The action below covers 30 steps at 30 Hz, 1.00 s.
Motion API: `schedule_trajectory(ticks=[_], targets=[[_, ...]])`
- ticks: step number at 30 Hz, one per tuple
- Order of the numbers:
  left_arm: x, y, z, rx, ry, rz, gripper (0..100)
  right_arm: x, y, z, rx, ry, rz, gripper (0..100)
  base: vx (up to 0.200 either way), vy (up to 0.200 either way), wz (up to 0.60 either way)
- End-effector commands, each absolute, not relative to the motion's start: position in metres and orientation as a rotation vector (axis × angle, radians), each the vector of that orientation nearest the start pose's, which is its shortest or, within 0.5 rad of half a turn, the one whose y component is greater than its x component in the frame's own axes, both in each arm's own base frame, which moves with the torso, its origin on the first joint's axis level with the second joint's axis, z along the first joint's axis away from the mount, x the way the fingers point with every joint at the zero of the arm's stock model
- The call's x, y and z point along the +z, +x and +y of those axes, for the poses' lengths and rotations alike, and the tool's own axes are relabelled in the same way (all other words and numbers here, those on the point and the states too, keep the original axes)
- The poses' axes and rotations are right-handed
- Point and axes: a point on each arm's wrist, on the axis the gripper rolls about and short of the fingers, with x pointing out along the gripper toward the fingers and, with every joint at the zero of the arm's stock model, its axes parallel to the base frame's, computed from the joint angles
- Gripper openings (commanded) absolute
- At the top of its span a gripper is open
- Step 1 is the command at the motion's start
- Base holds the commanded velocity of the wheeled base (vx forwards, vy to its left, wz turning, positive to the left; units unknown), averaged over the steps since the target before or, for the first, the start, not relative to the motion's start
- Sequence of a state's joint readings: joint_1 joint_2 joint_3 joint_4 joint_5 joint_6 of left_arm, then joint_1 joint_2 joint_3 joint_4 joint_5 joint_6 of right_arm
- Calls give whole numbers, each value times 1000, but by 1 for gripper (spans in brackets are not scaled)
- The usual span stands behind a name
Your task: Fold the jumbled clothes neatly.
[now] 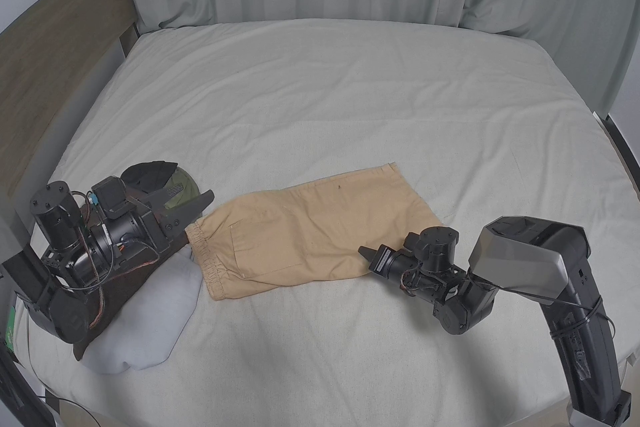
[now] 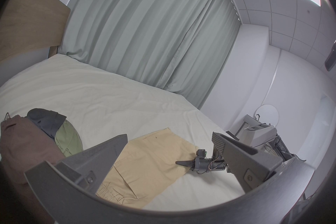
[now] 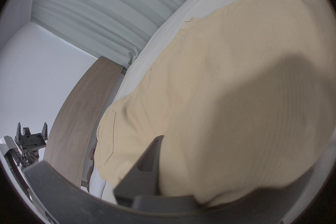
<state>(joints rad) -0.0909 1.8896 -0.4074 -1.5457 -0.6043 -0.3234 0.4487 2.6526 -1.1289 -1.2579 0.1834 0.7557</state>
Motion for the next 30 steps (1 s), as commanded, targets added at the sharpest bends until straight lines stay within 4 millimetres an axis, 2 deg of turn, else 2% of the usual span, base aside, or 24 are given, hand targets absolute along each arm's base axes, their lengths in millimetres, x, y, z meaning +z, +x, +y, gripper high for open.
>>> schedule_trajectory(ticks=[1, 6, 9, 13, 15, 16, 20, 30], targets=[[123, 280, -38, -698, -295, 55, 100, -57, 401, 196, 497, 691, 483, 0, 0, 0, 0], [122, 280, -39, -698, -298, 61, 100, -58, 400, 195, 496, 690, 483, 0, 0, 0, 0], [119, 278, -40, -701, -301, 73, 100, -59, 393, 190, 484, 685, 505, 0, 0, 0, 0], [118, 278, -40, -702, -302, 77, 100, -44, 387, 186, 488, 688, 490, 0, 0, 0, 0], [118, 278, -40, -702, -302, 77, 100, -44, 386, 186, 486, 687, 490, 0, 0, 0, 0], [120, 278, -39, -700, -301, 72, 100, -35, 382, 183, 486, 688, 489, 0, 0, 0, 0], [120, 278, -39, -700, -300, 70, 100, -28, 372, 180, 485, 686, 500, 0, 0, 0, 0], [119, 279, -39, -700, -301, 73, 100, -23, 351, 171, 472, 680, 530, 0, 0, 0, 0]])
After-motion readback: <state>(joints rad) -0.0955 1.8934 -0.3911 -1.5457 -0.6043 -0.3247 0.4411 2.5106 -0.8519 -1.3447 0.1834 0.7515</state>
